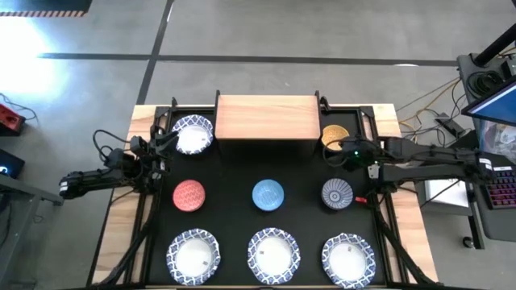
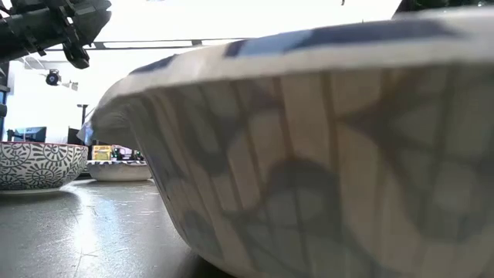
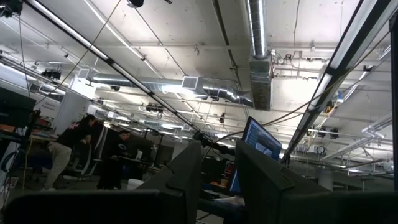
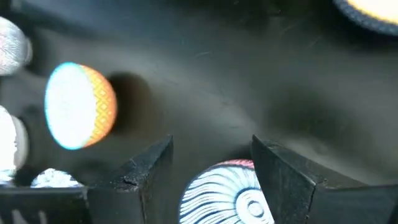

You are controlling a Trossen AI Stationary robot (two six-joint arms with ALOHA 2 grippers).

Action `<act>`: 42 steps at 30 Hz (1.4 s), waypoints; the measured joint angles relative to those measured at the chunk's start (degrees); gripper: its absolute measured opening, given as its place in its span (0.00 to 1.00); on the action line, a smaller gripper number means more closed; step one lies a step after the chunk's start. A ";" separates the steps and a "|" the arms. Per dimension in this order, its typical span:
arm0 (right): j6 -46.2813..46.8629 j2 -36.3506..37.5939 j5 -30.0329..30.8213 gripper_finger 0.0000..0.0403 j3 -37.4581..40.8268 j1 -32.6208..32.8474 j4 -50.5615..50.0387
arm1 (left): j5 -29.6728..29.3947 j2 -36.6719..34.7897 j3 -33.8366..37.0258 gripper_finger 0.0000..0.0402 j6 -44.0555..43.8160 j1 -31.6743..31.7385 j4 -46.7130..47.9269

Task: Place and stack bowls onto a shelf
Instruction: Put the blue and red bowl on the shelf

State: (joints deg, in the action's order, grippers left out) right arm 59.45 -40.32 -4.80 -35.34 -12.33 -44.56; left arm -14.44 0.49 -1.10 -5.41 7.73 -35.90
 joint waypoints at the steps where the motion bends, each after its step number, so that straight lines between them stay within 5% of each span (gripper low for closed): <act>1: 0.96 -0.66 -0.21 0.51 -0.01 0.37 0.04 | 0.00 0.02 0.01 0.20 0.00 -0.01 0.00; 20: 15.67 -13.38 0.26 0.51 -6.15 13.49 0.27 | 0.00 0.02 0.00 0.20 0.00 0.00 0.09; 42: 18.66 -31.28 -0.15 0.51 -12.32 26.77 -4.54 | 0.00 0.00 0.01 0.20 0.00 -0.01 0.22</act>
State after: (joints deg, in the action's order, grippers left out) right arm 78.11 -71.60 -4.95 -47.66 14.44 -49.10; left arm -14.44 0.49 -1.09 -5.41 7.72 -35.68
